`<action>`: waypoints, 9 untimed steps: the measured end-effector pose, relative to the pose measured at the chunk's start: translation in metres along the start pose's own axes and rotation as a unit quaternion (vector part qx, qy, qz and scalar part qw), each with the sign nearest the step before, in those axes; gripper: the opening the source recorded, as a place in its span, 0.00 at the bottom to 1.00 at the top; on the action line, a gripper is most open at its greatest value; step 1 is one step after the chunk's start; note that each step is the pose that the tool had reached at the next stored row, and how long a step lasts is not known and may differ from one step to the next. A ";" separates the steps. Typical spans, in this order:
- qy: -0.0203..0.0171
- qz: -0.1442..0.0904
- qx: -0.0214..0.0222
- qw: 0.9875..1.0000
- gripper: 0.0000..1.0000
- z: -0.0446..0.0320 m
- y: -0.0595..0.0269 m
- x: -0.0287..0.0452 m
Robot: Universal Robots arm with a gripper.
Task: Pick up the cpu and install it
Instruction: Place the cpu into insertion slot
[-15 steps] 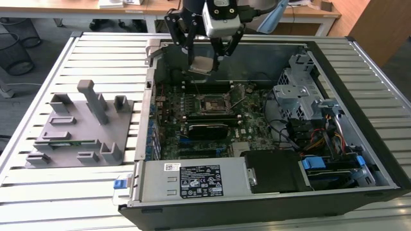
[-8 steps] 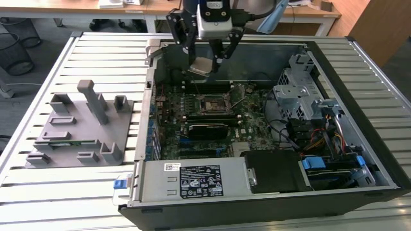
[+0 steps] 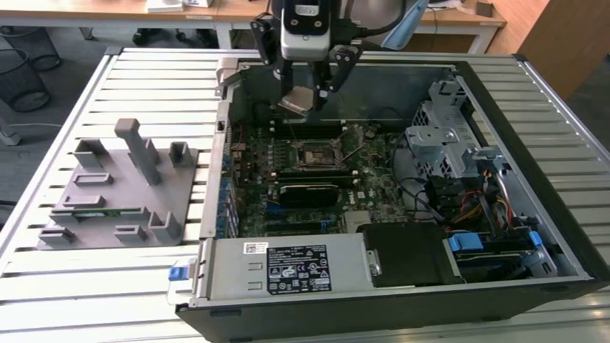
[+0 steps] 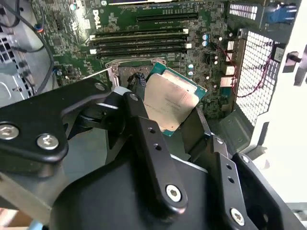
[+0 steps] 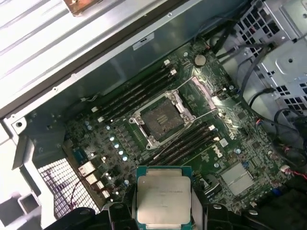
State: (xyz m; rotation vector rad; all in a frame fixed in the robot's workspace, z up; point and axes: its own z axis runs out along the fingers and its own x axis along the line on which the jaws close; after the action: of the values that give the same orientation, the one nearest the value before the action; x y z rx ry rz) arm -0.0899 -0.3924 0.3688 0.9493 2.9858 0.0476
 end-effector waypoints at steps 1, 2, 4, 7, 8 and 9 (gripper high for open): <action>0.000 0.009 0.000 1.000 0.54 0.0003 0.0000 0.0000; -0.001 0.018 0.000 1.000 0.54 0.0007 0.0000 0.0000; -0.001 0.037 0.000 0.999 0.54 0.0014 0.0000 0.0000; -0.002 0.064 0.000 0.998 0.54 0.0023 -0.0001 0.0000; -0.002 0.073 0.000 0.997 0.54 0.0027 -0.0001 0.0000; -0.003 0.082 0.000 0.997 0.54 0.0030 -0.0001 0.0000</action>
State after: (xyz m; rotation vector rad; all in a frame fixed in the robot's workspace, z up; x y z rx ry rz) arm -0.0899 -0.3924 0.3657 1.1896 2.8956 0.0464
